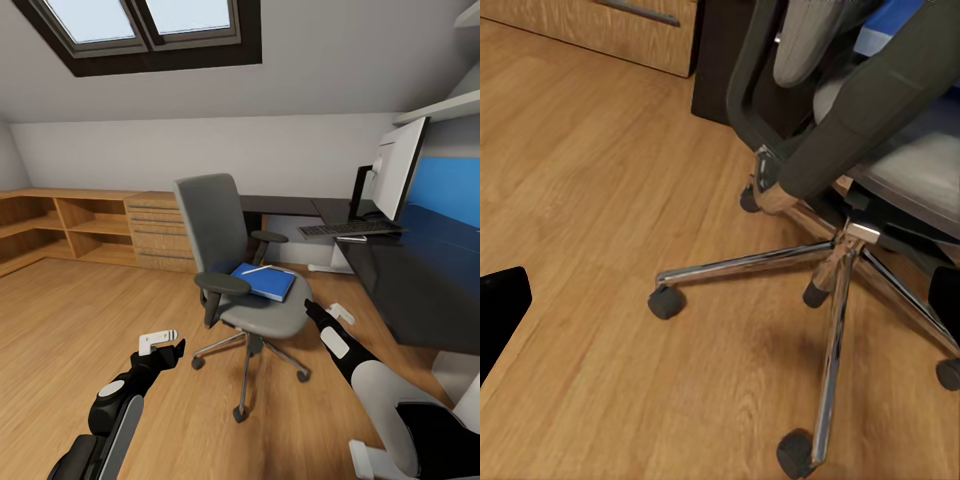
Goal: In the bedroom, organize the workspace by keeping the computer under the desk, ensuring the monitor is on the desk, placing the keyboard on the desk next to the monitor, placing the mouse on the desk next to the keyboard, moving the folder from the swivel chair onto the desk next to the mouse, stacking the notebook on top of the folder with the pen on top of the notebook, and positioning the swivel chair next to the desk.
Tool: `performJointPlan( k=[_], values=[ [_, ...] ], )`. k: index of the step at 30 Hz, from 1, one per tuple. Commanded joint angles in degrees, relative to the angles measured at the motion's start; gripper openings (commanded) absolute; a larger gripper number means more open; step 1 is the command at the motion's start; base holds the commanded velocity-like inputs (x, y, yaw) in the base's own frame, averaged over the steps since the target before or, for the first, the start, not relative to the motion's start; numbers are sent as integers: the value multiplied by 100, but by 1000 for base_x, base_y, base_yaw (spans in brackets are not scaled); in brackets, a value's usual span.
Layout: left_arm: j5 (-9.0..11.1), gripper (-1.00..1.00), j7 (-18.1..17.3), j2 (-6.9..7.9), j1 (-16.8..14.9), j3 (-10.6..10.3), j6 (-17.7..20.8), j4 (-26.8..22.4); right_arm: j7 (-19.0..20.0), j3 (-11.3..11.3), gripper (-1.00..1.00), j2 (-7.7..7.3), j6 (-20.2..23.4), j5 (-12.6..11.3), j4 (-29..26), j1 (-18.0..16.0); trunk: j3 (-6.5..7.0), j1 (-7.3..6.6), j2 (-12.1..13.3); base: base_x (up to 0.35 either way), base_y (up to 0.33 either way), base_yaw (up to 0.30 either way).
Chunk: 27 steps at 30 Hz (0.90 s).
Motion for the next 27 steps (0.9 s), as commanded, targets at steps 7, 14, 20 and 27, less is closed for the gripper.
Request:
performJointPlan(
  k=[7, 14, 20, 27],
  values=[
    [58, 100, 56, 0, -3, -10, 21, -7, -10, 1, 100, -13, 0, -30, -2, -2, -6, -1, -2, 250, 0, 0],
    [58, 100, 55, 5, -3, 22, 22, -7, -4, 1, 100, -10, -8, -34, 15, -2, -6, -1, -2, 106, 0, 0],
    [71, 100, 49, 1, -3, 433, 27, -3, -13, 2, 100, -12, -10, -34, 23, 1, -6, -1, -2, 150, 0, 0],
    [170, 100, 48, -14, -3, 783, 30, -3, -32, -33, 100, -48, 16, -102, 24, 0, -6, -1, -2, 166, 0, 0]
  ],
)
